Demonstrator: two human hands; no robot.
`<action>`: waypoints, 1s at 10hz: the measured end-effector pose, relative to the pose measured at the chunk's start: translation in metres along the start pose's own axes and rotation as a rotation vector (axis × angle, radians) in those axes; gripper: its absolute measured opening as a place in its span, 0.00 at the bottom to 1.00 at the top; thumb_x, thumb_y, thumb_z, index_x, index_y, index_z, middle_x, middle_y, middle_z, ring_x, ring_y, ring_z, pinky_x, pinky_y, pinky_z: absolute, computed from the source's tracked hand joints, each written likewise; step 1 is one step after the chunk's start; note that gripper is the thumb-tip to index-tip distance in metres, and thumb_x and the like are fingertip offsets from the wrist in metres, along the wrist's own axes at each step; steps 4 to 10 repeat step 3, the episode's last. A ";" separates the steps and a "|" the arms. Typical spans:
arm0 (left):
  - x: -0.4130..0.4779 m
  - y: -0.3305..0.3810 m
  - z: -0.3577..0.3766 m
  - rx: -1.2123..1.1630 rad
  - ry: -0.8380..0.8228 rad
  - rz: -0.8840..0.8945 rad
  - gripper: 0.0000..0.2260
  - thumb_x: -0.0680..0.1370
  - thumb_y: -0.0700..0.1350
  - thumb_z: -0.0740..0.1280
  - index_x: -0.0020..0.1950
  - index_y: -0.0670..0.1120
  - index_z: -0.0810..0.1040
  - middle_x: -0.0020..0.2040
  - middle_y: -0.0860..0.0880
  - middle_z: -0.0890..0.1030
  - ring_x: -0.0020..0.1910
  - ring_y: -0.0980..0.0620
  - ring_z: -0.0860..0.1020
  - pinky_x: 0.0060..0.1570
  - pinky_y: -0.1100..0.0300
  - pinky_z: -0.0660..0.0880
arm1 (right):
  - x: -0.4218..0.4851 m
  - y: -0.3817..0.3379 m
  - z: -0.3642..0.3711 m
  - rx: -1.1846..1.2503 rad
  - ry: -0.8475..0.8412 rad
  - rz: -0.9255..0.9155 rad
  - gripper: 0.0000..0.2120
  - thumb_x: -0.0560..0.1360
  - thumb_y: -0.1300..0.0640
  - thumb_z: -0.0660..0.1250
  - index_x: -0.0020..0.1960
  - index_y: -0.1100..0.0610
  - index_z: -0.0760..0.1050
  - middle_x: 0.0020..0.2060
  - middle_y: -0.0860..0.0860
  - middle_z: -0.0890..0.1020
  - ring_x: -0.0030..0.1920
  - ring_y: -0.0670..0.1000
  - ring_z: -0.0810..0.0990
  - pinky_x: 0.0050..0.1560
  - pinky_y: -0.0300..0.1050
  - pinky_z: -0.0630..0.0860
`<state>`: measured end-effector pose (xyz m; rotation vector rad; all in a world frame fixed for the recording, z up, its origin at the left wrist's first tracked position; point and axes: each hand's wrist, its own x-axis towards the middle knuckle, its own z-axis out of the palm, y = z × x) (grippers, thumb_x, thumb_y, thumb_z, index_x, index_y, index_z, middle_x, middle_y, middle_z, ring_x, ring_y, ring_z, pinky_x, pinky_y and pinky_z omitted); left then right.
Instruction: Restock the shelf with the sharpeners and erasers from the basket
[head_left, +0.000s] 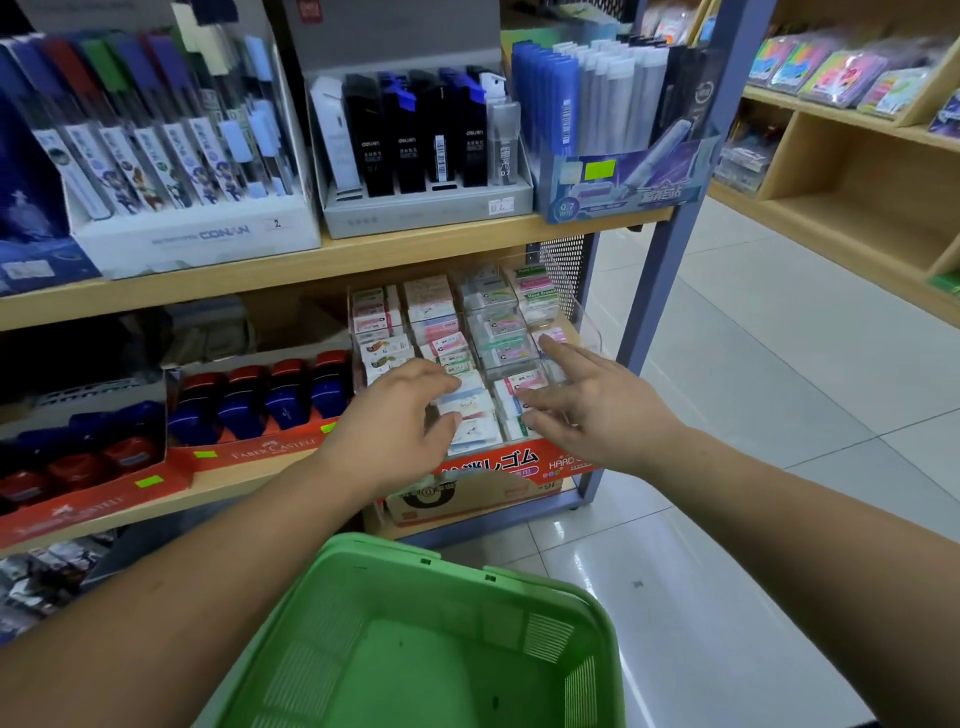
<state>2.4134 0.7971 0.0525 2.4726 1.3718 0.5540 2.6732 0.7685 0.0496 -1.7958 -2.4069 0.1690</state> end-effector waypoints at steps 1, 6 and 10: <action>-0.004 -0.002 -0.005 -0.010 0.006 0.011 0.19 0.81 0.47 0.70 0.71 0.45 0.79 0.70 0.50 0.76 0.68 0.50 0.74 0.68 0.57 0.71 | -0.005 0.001 -0.004 0.010 -0.005 0.028 0.23 0.82 0.35 0.59 0.76 0.38 0.72 0.83 0.48 0.61 0.81 0.52 0.61 0.72 0.57 0.73; -0.026 -0.004 -0.025 -0.017 0.067 -0.016 0.19 0.81 0.49 0.69 0.72 0.48 0.78 0.68 0.52 0.77 0.67 0.53 0.75 0.66 0.59 0.72 | -0.015 -0.017 -0.018 0.168 0.089 0.161 0.27 0.80 0.35 0.64 0.77 0.39 0.68 0.73 0.42 0.75 0.66 0.48 0.78 0.53 0.51 0.84; -0.026 -0.004 -0.025 -0.017 0.067 -0.016 0.19 0.81 0.49 0.69 0.72 0.48 0.78 0.68 0.52 0.77 0.67 0.53 0.75 0.66 0.59 0.72 | -0.015 -0.017 -0.018 0.168 0.089 0.161 0.27 0.80 0.35 0.64 0.77 0.39 0.68 0.73 0.42 0.75 0.66 0.48 0.78 0.53 0.51 0.84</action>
